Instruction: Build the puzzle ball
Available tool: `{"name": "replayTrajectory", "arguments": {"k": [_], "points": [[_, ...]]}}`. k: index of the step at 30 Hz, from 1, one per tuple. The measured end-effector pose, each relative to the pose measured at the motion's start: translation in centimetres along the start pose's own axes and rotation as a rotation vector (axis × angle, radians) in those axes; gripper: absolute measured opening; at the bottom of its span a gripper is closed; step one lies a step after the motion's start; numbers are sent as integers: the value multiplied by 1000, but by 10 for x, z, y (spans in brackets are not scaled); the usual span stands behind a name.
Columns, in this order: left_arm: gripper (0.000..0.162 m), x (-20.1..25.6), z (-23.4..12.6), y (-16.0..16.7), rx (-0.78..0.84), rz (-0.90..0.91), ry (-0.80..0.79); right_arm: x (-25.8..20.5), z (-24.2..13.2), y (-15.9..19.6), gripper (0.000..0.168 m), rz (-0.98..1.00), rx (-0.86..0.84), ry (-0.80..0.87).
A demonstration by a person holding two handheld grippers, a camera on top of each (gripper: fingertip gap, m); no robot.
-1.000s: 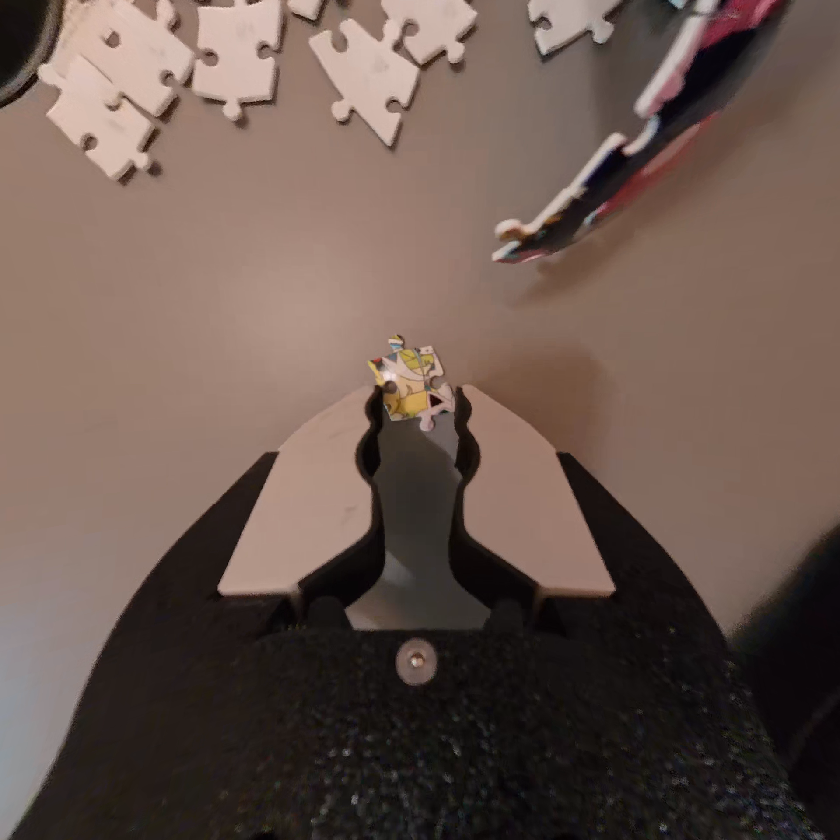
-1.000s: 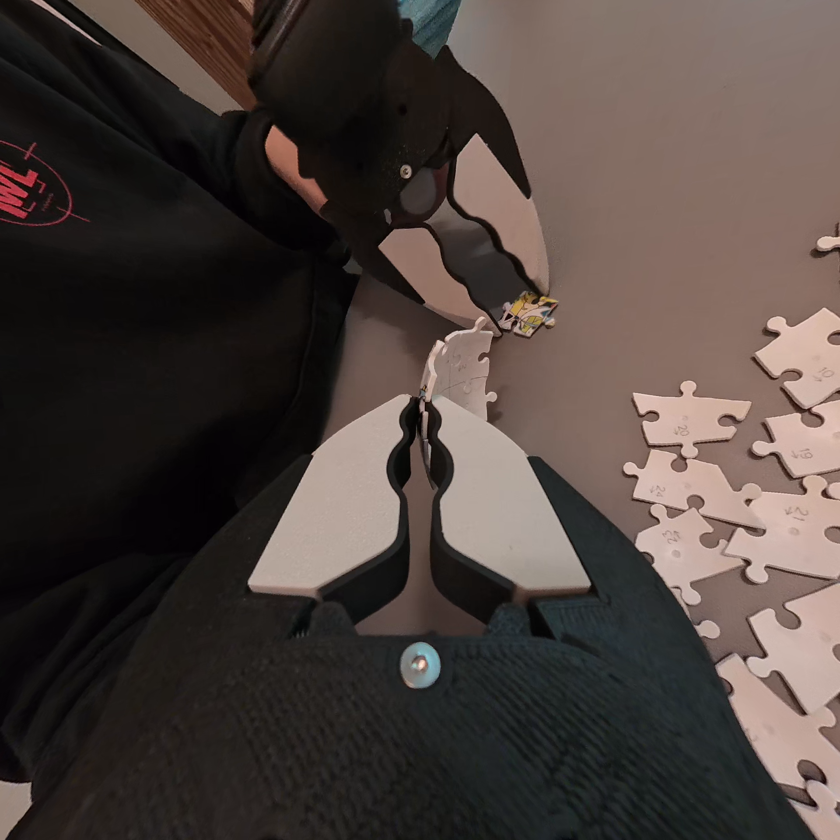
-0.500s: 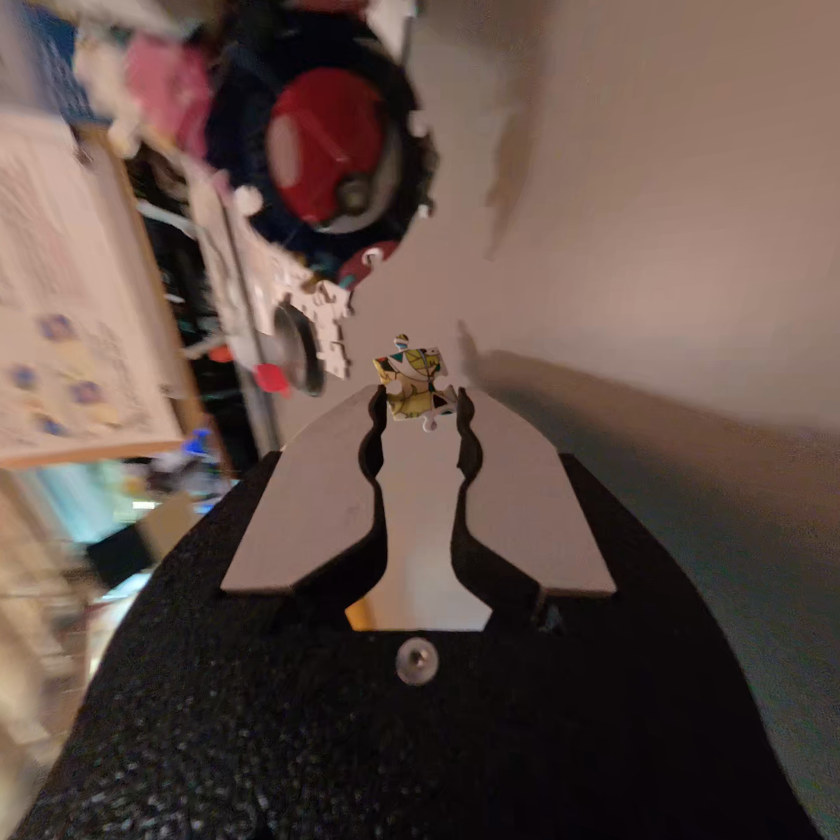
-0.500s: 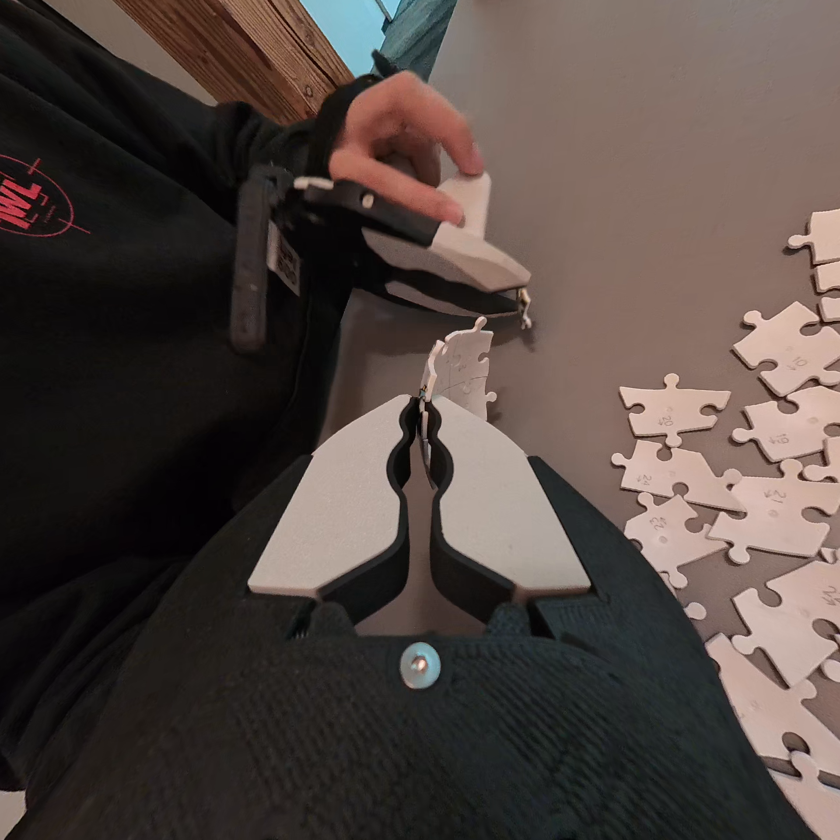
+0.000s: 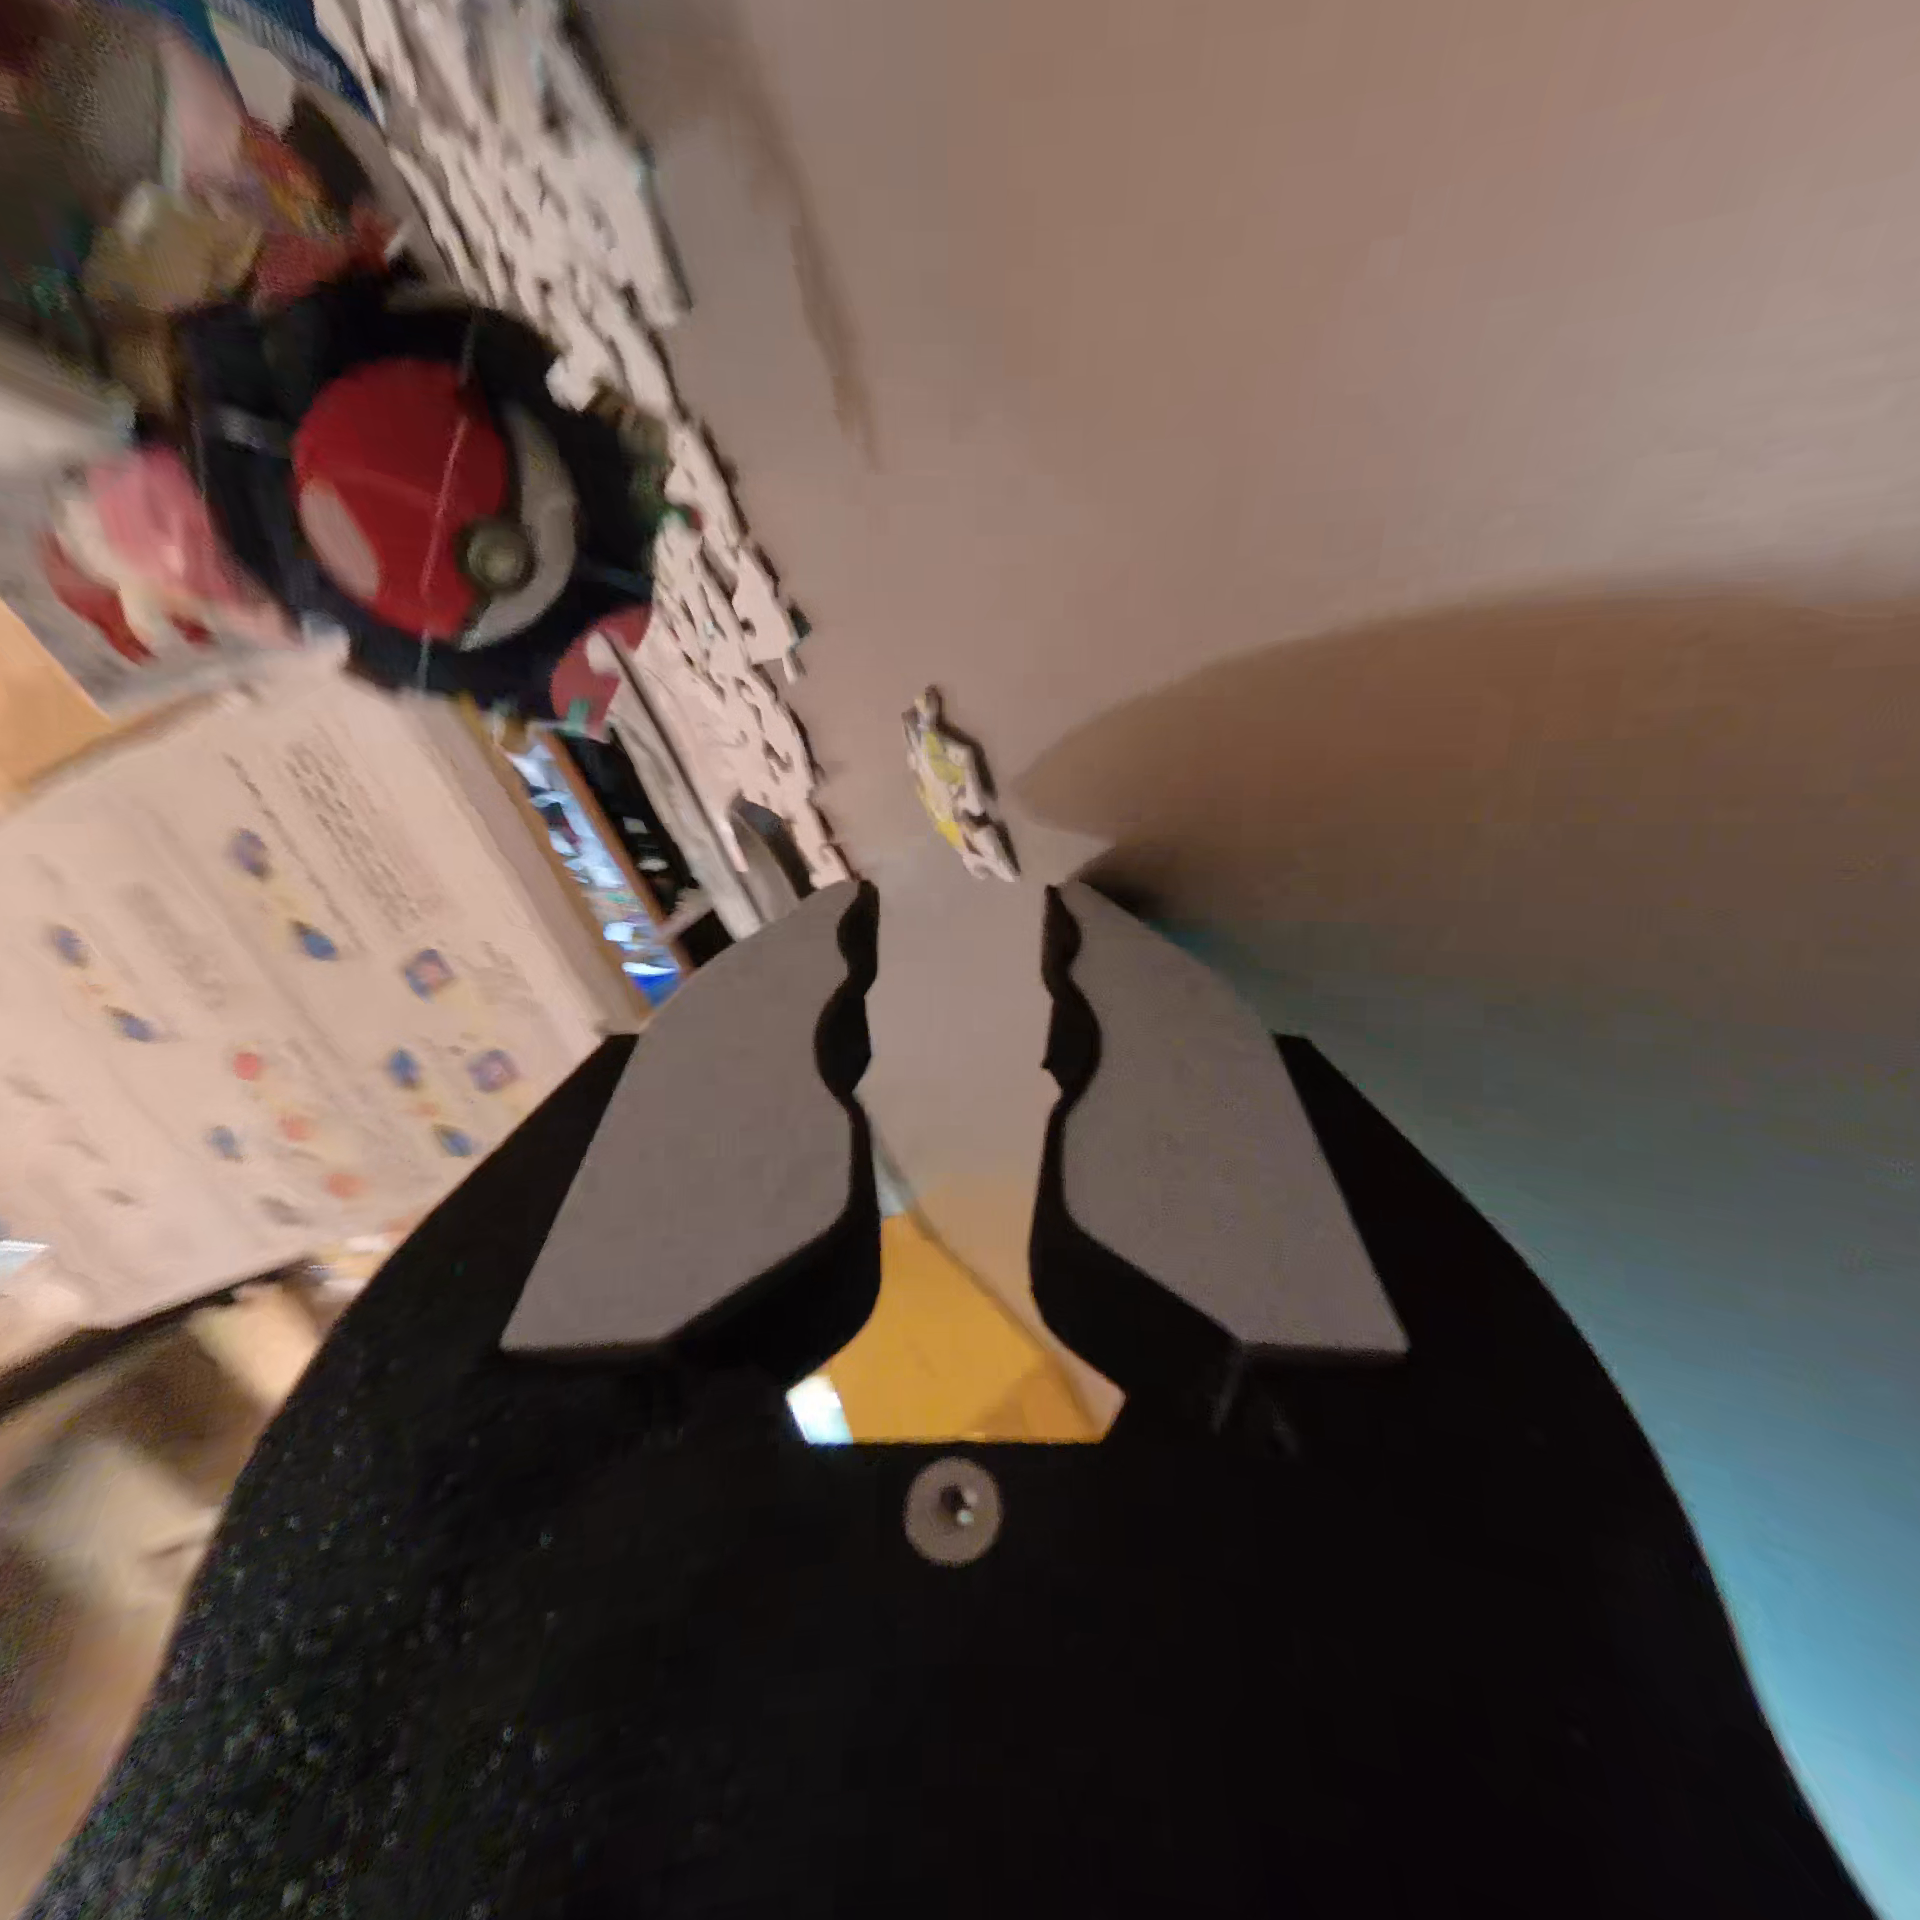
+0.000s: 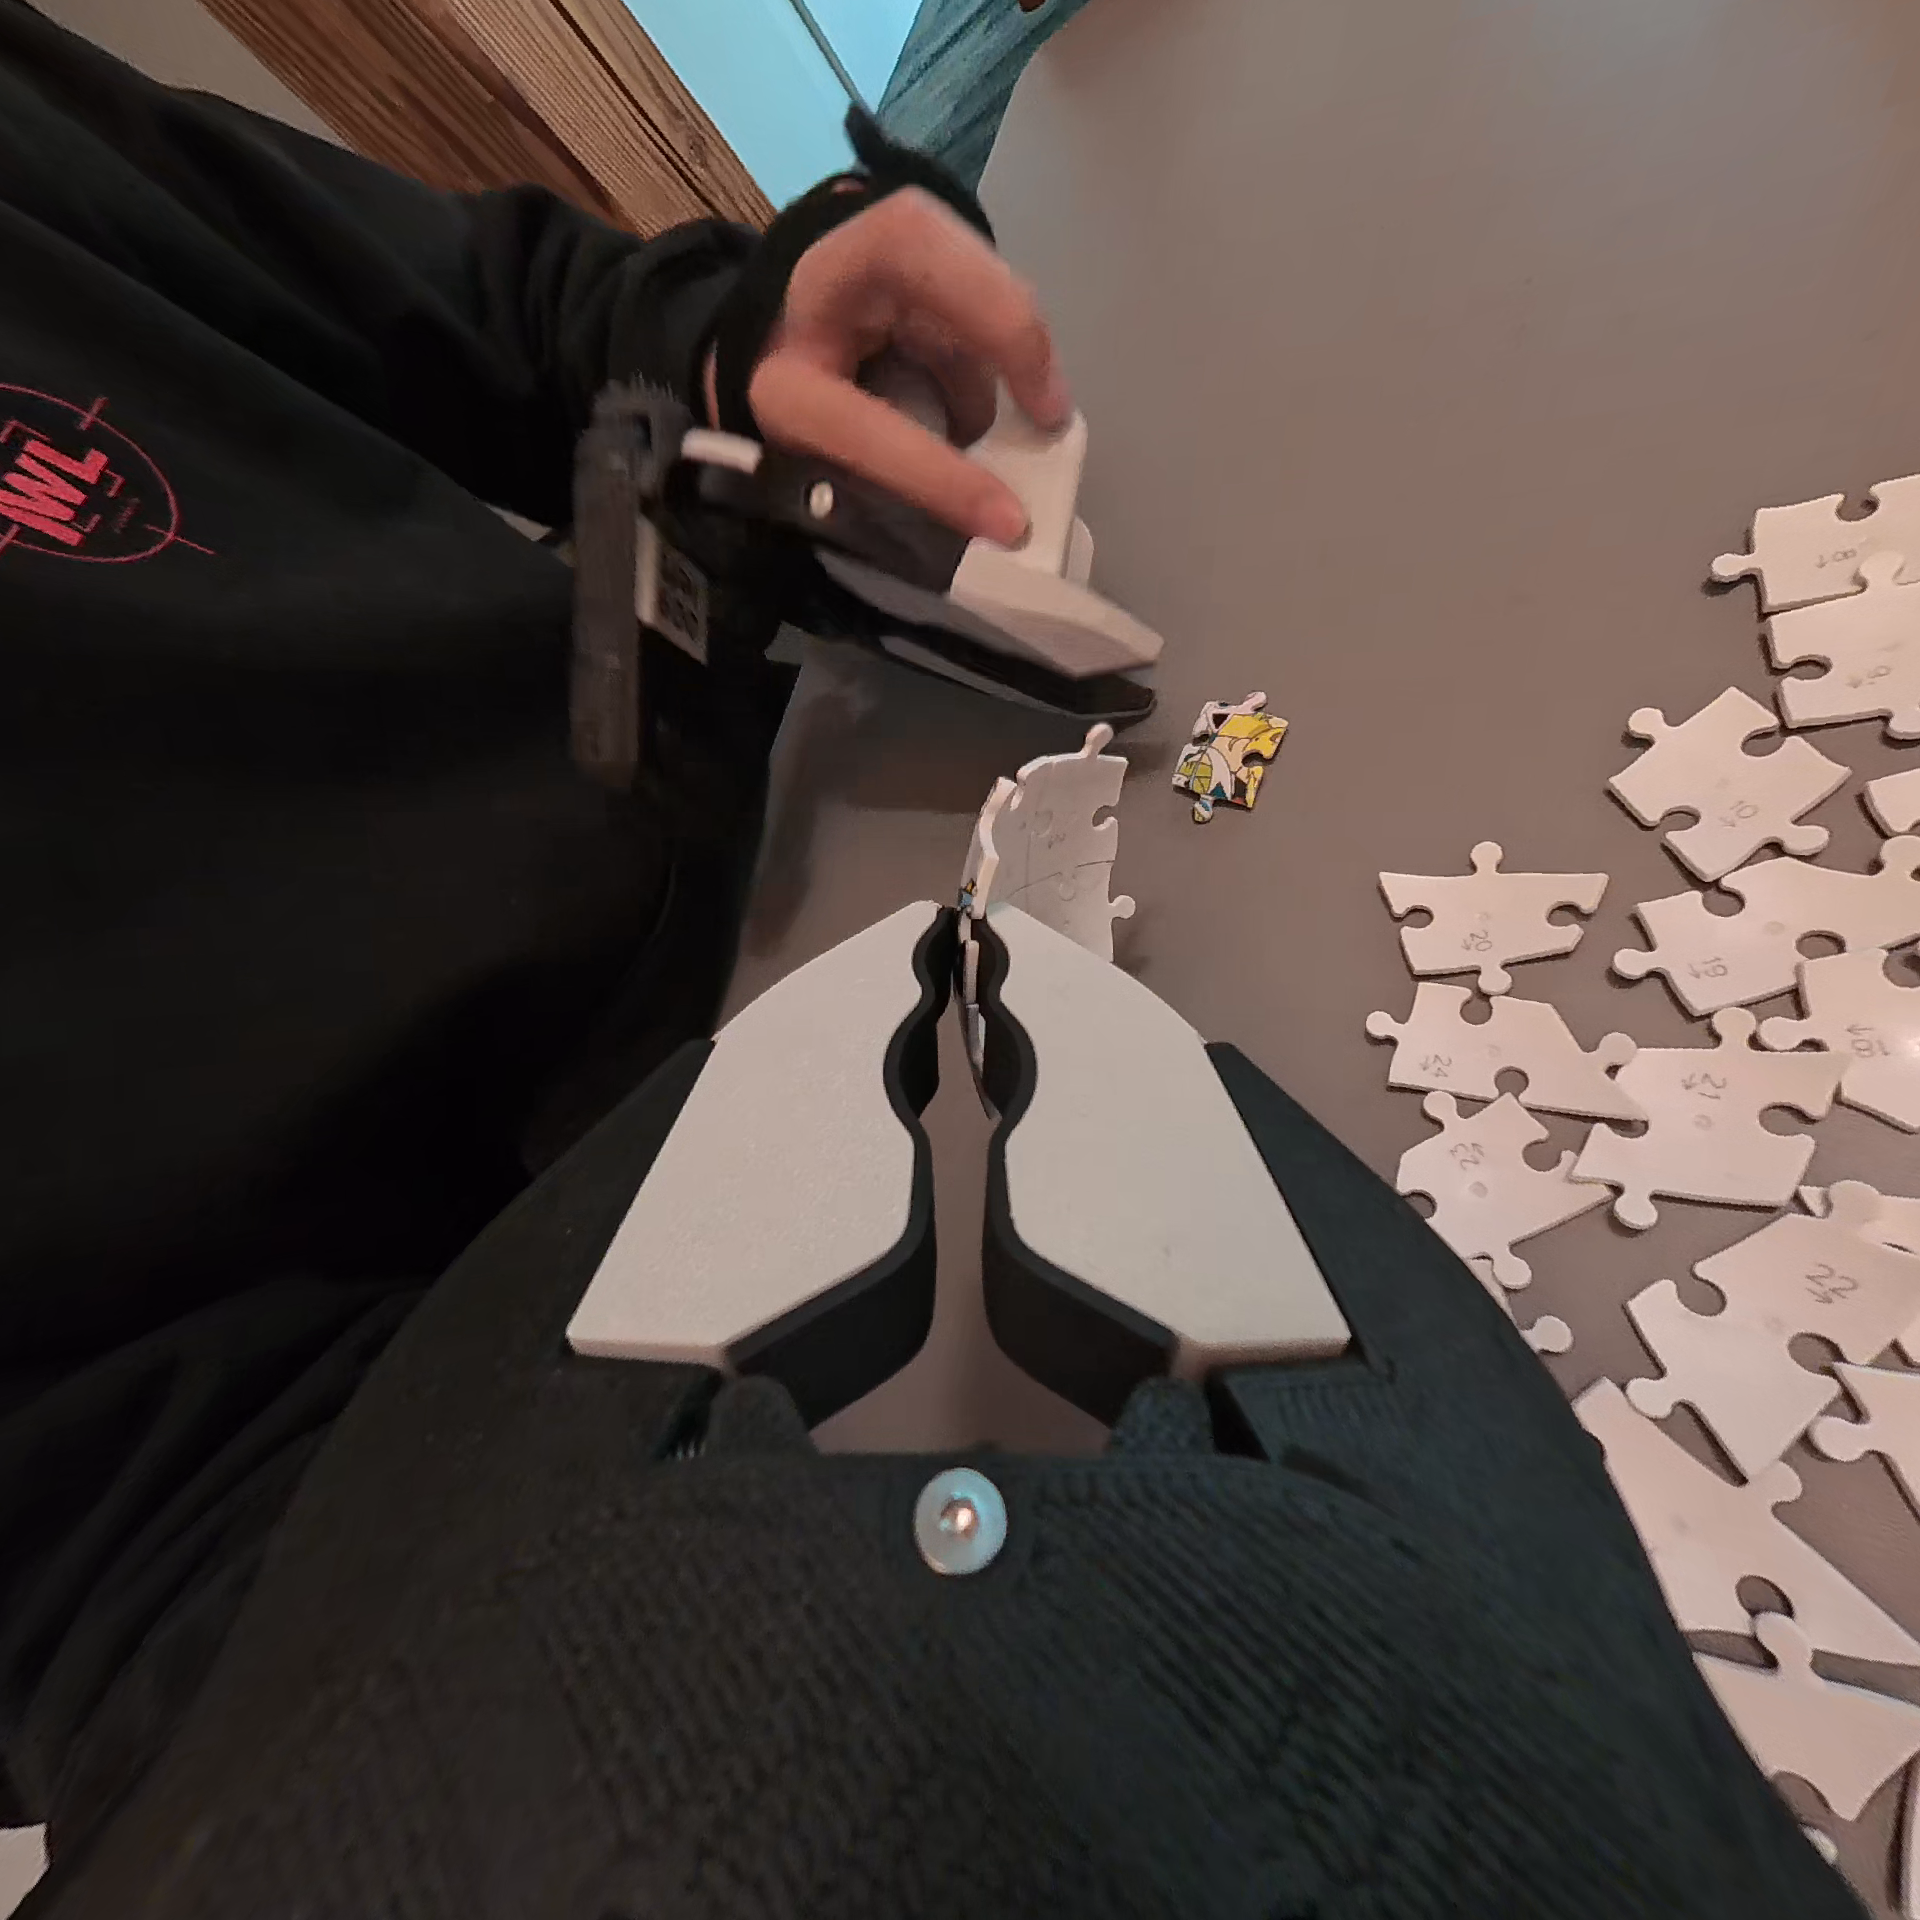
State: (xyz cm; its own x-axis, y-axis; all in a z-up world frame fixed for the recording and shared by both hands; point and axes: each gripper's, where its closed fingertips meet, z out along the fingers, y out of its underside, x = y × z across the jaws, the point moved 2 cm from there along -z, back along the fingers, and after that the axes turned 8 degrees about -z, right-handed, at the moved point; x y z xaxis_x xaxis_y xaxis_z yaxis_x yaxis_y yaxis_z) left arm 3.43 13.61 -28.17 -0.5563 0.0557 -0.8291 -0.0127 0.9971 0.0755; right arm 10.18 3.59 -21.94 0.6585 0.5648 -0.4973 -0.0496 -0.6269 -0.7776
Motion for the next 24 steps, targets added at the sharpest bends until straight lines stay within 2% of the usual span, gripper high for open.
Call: {"name": "replayTrajectory", "arguments": {"k": [3,5,7,8,11,13,17,20,22,24], "points": [[43,-7,0,7,38,-298,259,0,0,0,3,2,3,-1],[57,-9,3,8,101,-395,477,-1,1,0,3,-1,-1,-3],[49,-17,12,6,204,-398,604,-2,1,-1,3,-6,-5,-6],[50,-19,16,5,245,-377,663,-3,1,-1,3,-10,-7,-5],[48,-15,26,3,253,-309,877,-6,-2,-1,3,-16,-6,0],[40,-9,29,-2,246,-287,992,-6,-6,-1,3,-14,5,6],[25,-9,36,-7,220,-247,1036,-6,-13,0,3,-13,34,19],[25,-9,37,-7,184,-252,1017,-6,-15,0,3,-15,40,20],[25,-9,36,-4,179,-240,963,-6,-14,-1,3,-18,41,18],[25,-17,40,0,171,-257,816,-6,-14,-1,3,-22,42,19]]}}
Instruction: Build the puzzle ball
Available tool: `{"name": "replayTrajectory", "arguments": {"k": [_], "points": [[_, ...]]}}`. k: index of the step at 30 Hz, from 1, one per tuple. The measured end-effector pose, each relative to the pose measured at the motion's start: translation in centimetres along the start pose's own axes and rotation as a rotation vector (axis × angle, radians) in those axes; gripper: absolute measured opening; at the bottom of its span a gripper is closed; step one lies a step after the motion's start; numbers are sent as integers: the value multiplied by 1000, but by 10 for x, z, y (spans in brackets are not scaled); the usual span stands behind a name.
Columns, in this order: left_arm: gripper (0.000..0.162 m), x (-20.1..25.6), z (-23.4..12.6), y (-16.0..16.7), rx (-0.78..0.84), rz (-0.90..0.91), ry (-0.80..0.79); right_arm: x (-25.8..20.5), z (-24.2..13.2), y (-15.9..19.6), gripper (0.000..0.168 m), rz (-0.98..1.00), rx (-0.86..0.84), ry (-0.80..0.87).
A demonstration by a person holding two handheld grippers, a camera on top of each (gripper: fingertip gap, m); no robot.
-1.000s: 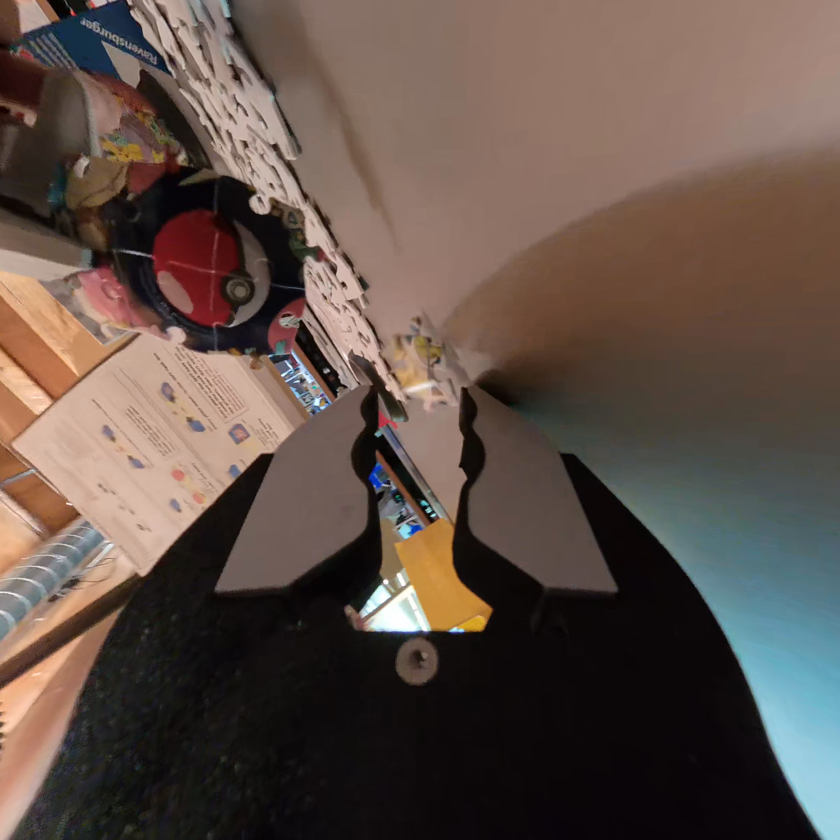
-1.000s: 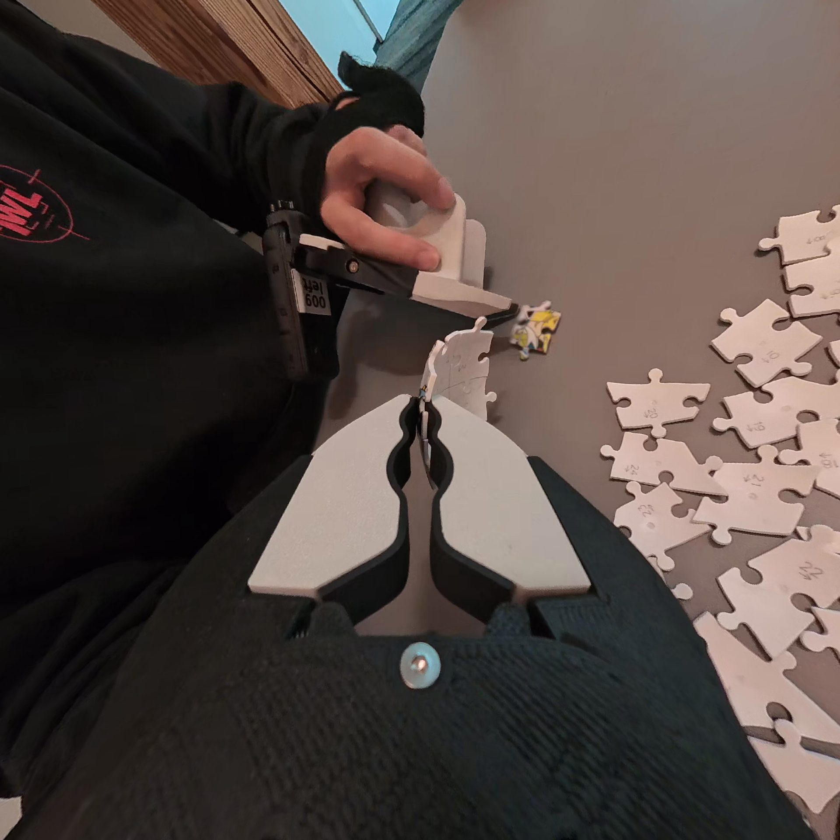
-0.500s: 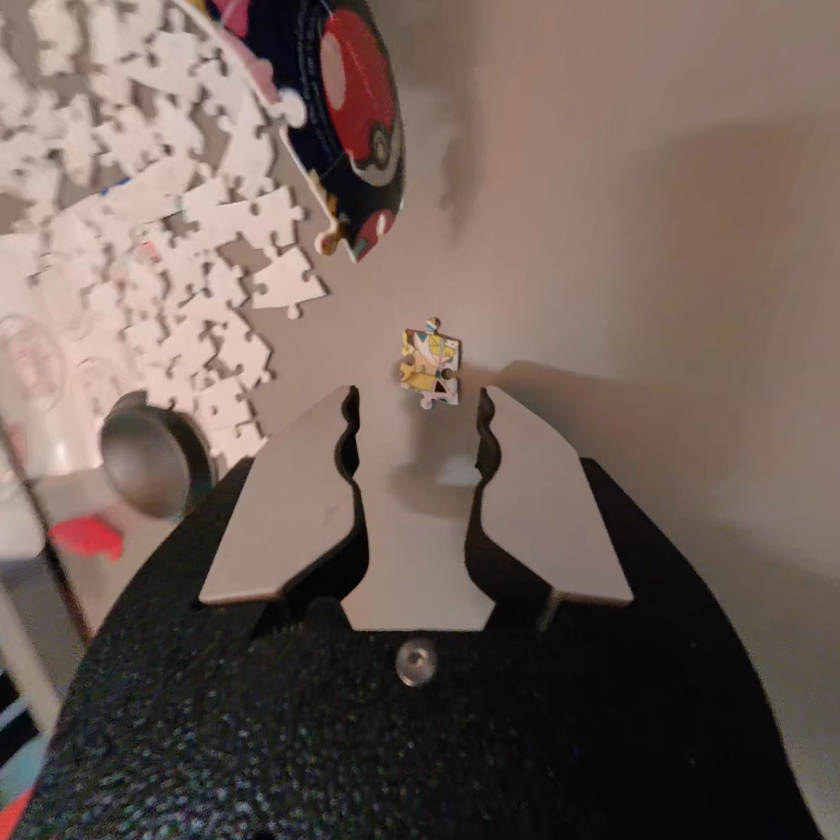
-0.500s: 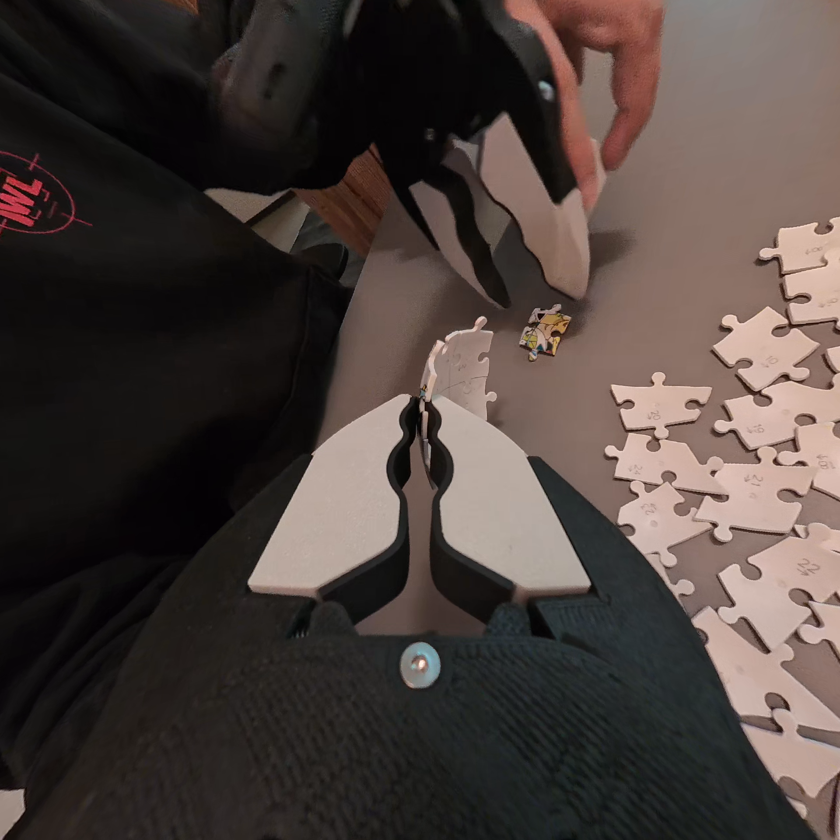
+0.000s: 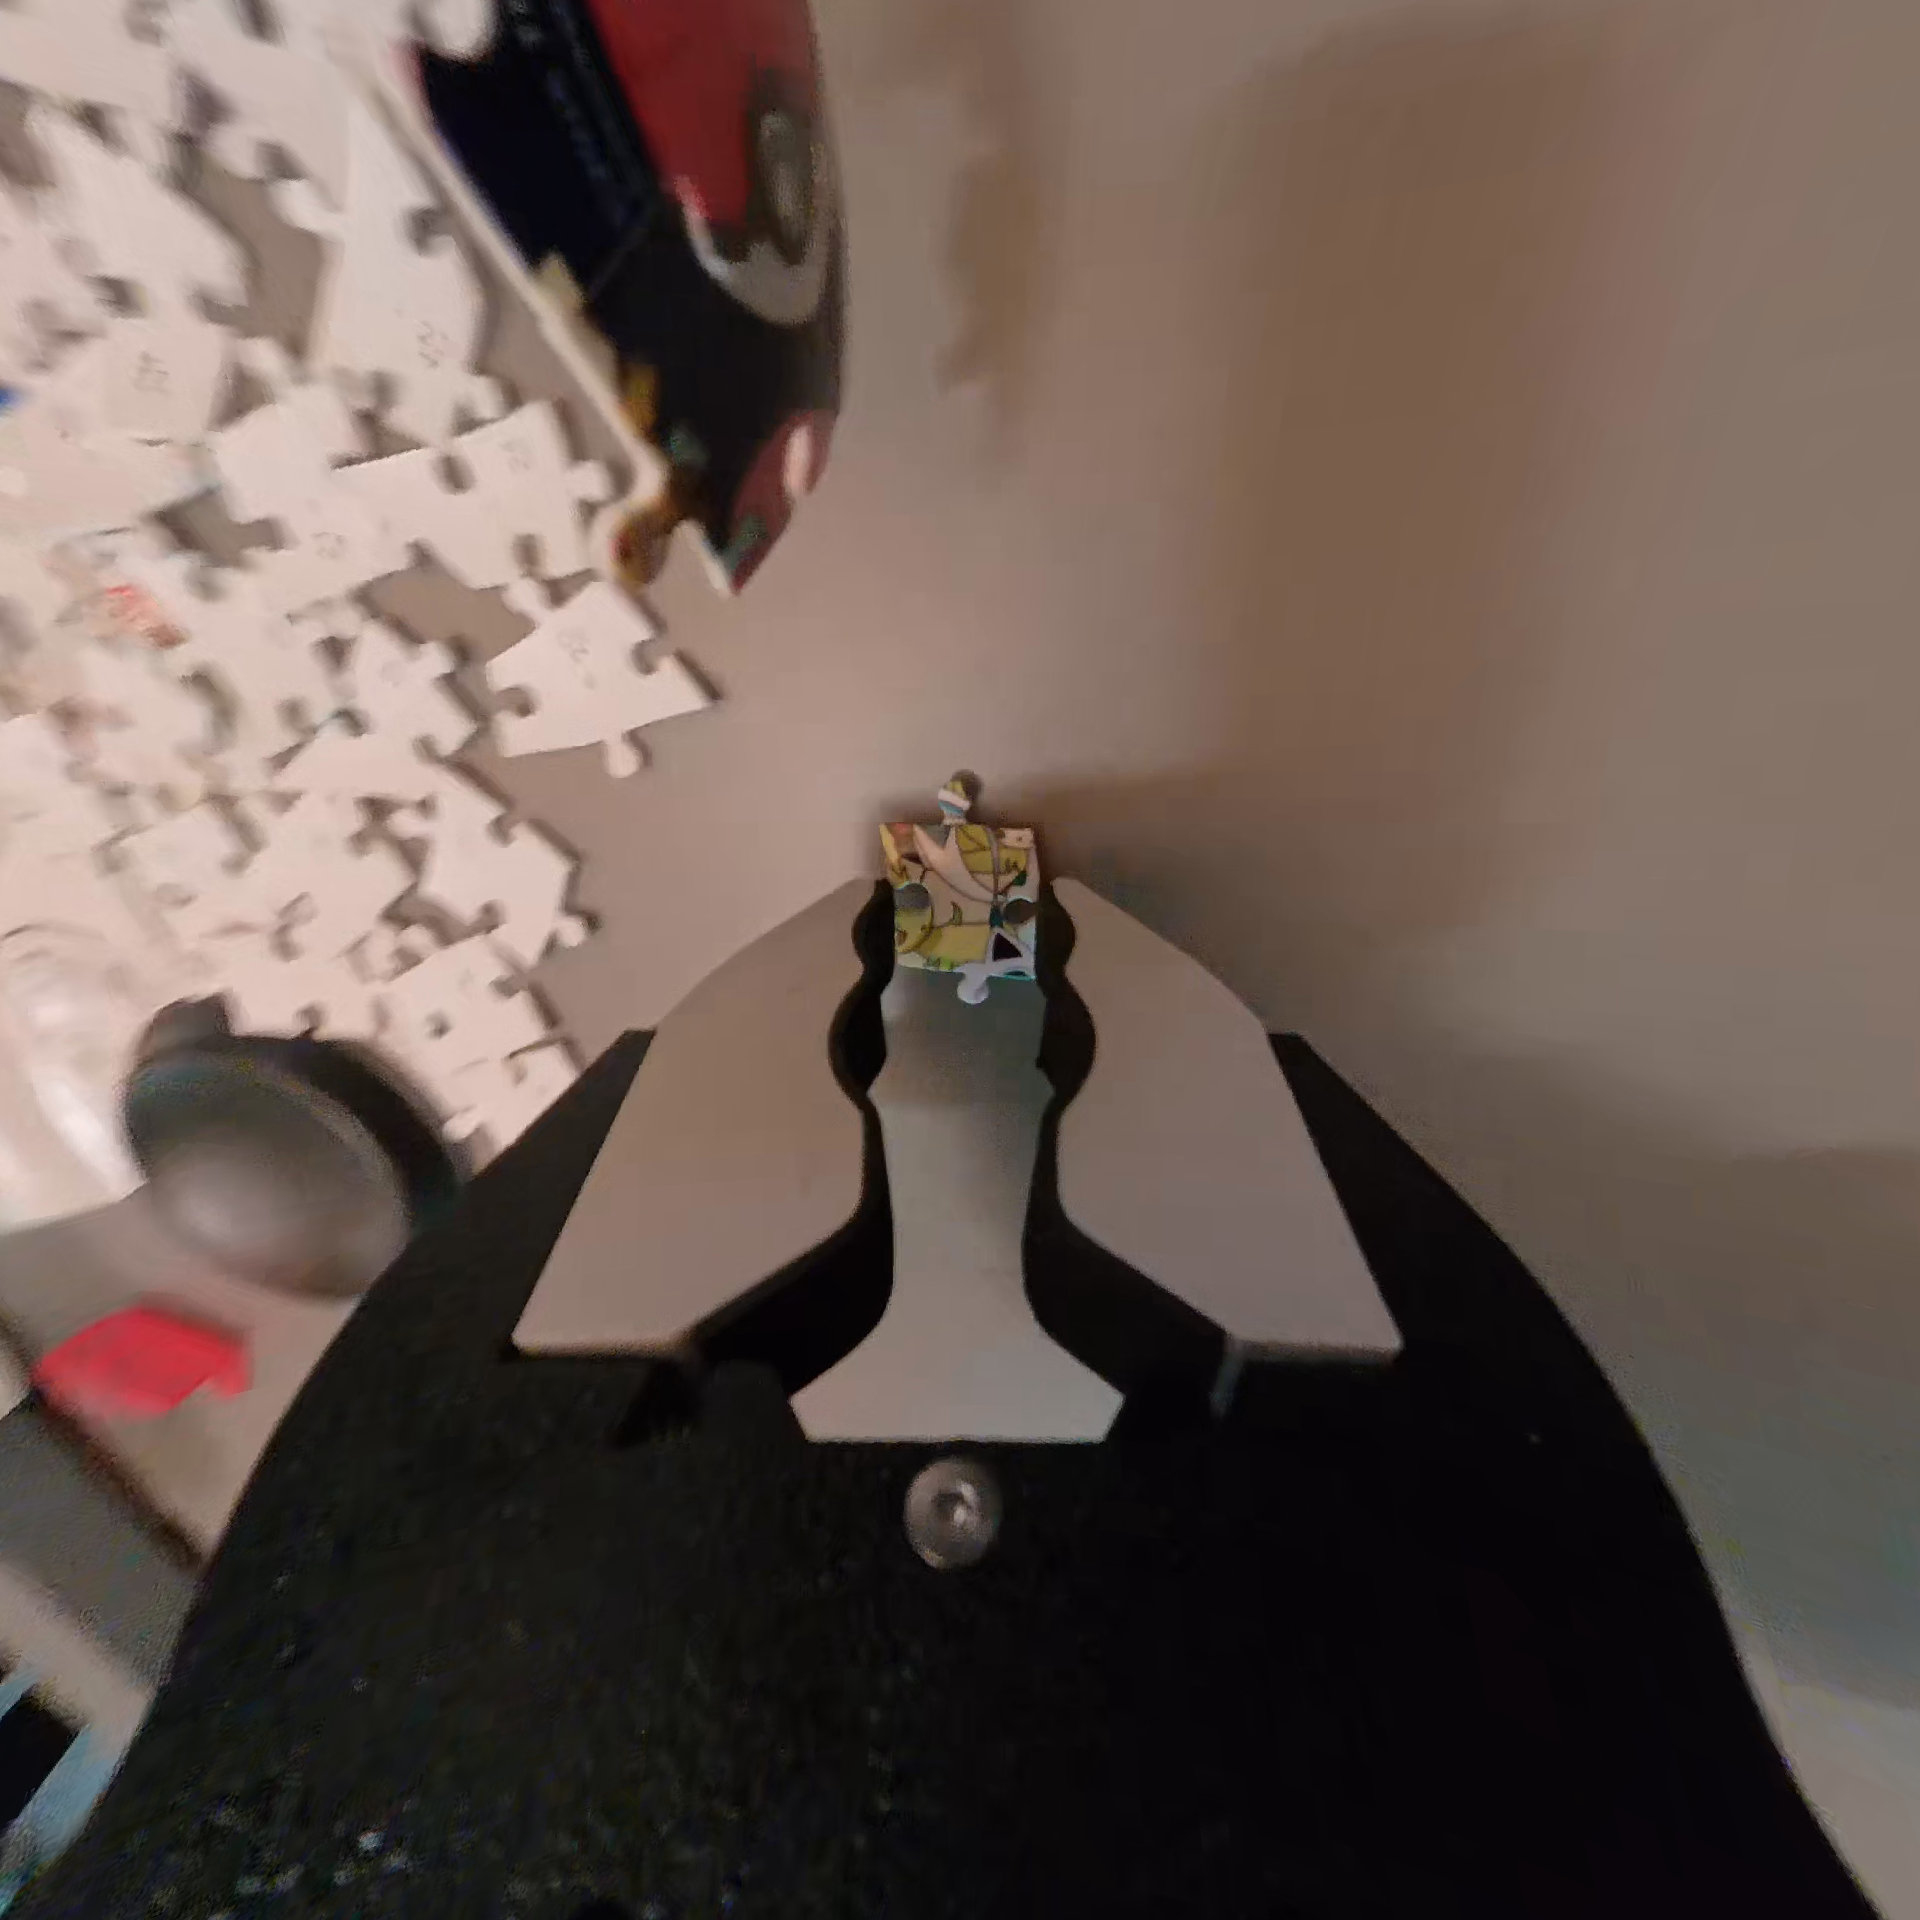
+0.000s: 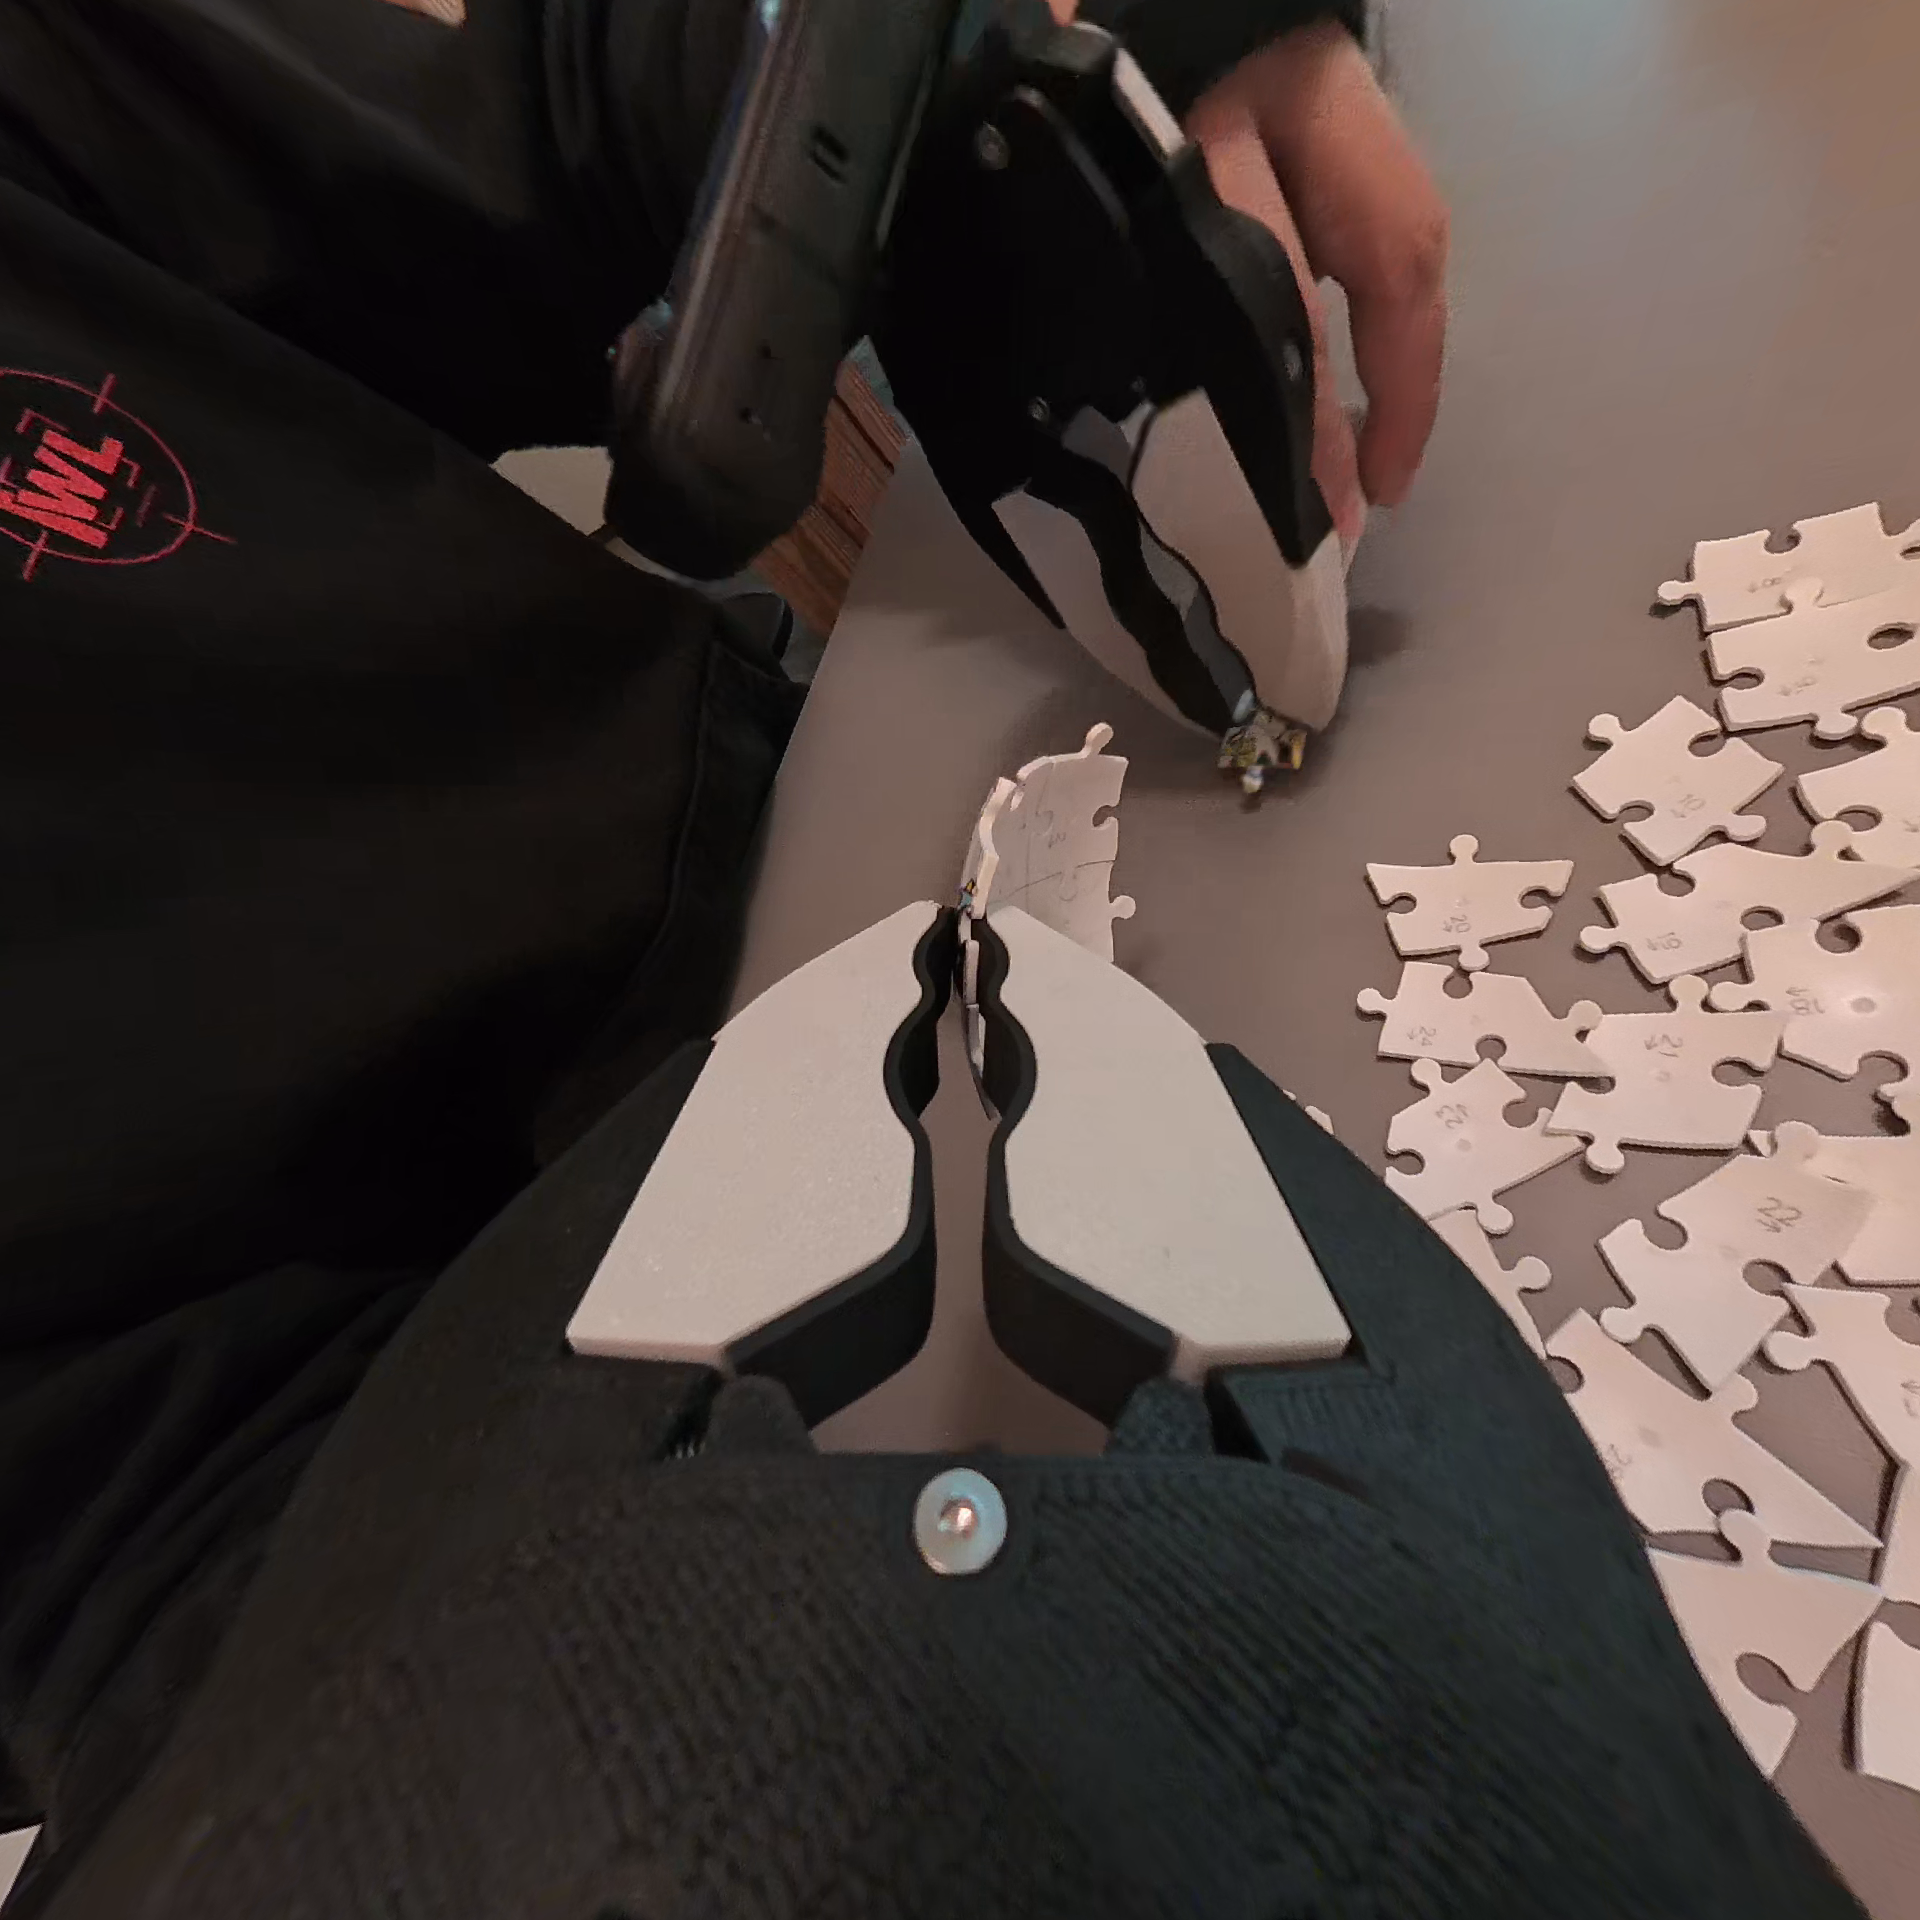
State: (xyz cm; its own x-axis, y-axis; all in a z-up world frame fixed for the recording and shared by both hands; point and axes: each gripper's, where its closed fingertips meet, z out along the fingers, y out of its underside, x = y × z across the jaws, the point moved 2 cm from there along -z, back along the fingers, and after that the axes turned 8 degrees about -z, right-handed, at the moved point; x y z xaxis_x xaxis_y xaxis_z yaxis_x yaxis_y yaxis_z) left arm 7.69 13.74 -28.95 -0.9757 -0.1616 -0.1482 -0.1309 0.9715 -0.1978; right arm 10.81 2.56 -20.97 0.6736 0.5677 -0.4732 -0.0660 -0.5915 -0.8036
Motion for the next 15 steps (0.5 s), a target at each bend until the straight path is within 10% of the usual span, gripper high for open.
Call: {"name": "replayTrajectory", "arguments": {"k": [9,15], "points": [[25,-36,-47,12,-181,387,-1242,5,-4,-4,3,2,36,31],[27,-36,-26,20,-248,555,-1269,7,-6,-5,3,-11,31,63]]}}
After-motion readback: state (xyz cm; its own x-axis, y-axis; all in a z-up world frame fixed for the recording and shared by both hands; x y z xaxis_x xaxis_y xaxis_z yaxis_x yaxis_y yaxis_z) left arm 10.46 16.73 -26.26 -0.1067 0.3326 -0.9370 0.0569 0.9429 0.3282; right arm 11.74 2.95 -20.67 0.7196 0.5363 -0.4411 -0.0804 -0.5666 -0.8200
